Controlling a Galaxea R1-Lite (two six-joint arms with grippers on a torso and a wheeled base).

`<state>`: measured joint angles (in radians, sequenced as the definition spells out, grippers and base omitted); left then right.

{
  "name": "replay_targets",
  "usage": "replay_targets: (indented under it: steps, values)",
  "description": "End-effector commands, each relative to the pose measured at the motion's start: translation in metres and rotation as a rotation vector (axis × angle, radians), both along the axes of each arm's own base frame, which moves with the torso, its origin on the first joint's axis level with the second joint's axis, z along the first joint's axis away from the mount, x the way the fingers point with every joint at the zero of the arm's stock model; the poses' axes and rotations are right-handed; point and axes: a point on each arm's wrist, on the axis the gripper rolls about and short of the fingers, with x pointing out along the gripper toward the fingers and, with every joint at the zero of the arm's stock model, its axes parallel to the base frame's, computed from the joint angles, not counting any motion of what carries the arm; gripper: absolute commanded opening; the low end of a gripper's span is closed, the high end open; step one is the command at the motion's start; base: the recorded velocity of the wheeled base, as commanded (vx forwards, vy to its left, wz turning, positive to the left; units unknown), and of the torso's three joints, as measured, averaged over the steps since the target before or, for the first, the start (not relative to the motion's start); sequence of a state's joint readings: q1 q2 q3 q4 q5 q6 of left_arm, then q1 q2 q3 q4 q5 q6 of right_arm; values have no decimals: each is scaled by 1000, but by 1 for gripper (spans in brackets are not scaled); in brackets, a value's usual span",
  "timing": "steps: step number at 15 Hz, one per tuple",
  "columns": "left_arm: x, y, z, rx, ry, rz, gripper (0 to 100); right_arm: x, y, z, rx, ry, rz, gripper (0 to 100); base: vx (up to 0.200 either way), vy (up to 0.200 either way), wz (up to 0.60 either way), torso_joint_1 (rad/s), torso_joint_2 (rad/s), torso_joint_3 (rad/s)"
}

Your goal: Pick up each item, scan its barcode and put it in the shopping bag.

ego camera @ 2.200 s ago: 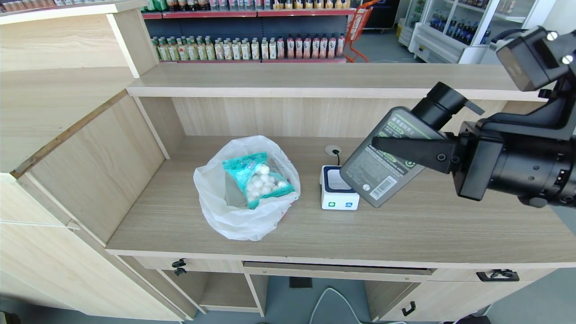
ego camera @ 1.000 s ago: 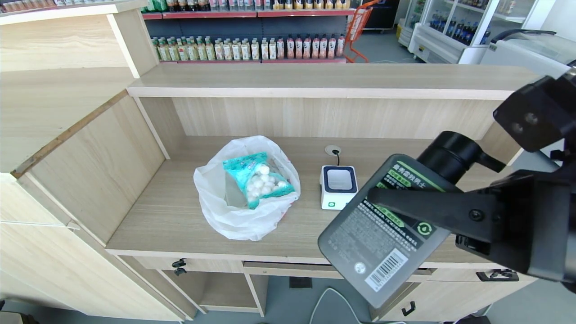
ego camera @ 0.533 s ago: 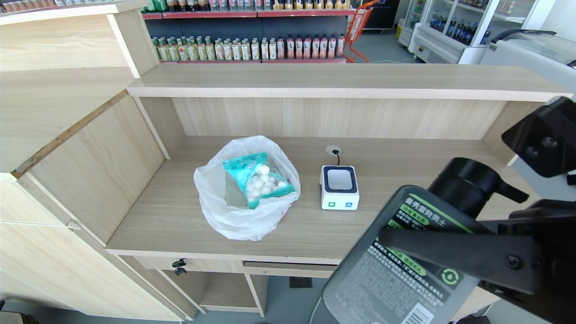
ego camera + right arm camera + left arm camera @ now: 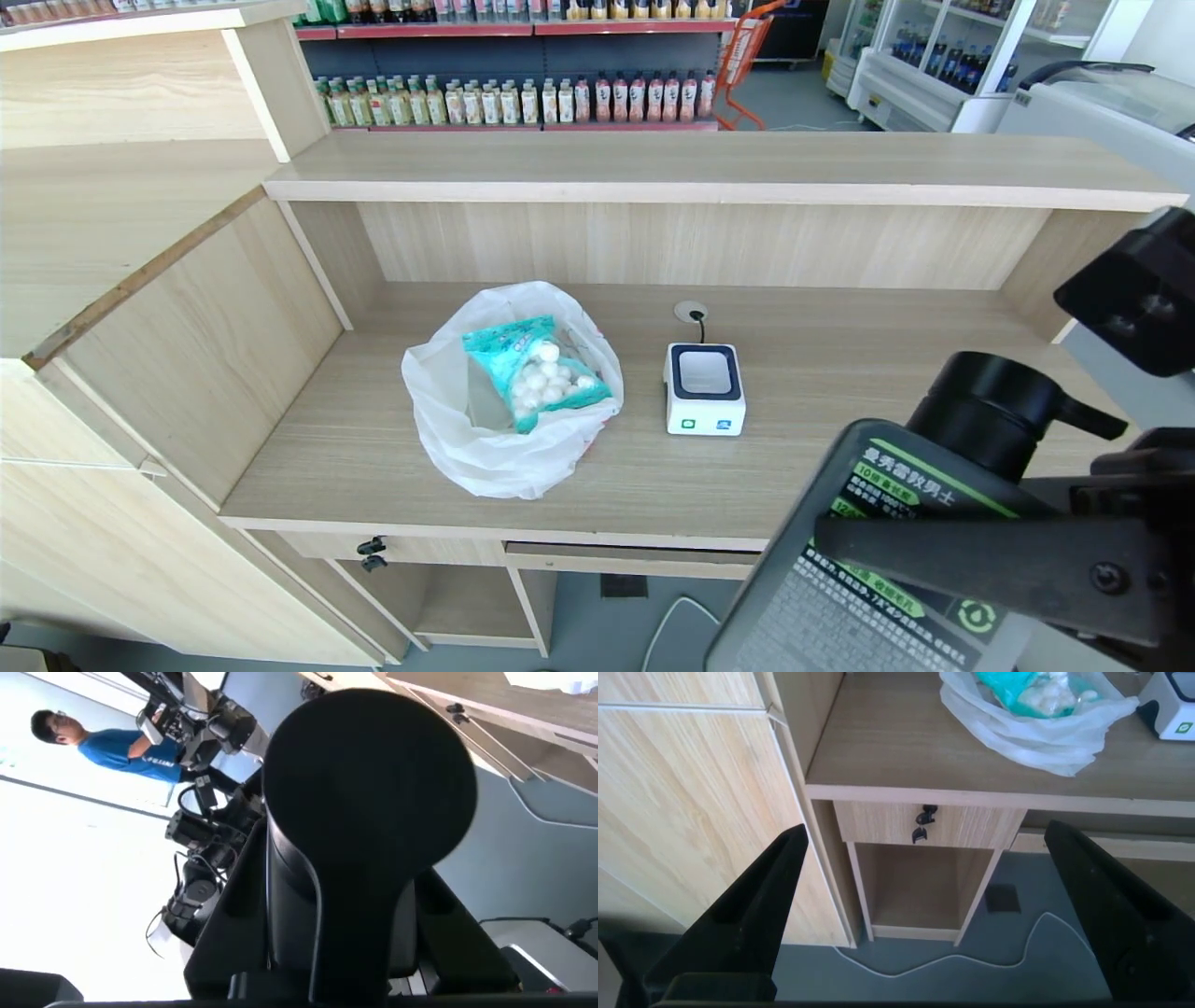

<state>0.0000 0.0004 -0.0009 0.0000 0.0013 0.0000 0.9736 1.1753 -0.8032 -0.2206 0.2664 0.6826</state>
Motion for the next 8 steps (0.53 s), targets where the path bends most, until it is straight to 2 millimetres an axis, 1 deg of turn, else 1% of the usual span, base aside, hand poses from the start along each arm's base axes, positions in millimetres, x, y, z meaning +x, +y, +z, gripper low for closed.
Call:
replay_targets:
  steps: [1, 5, 7, 8]
  values:
    - [0, 0, 0, 0, -1, 0, 100, 1, 1, 3, 1, -9, 2, 0, 0, 0, 0, 0, 0, 0]
    - [0, 0, 0, 2, -1, 0, 100, 6, 8, 6, 0, -9, -1, 0, 0, 0, 0, 0, 0, 0]
    - [0, 0, 0, 0, 0, 0, 100, 14, 11, 6, -21, -73, -27, 0, 0, 0, 0, 0, 0, 0]
    - [0, 0, 0, 2, 0, 0, 100, 22, 8, 7, -38, -127, -56, 0, 0, 0, 0, 0, 0, 0]
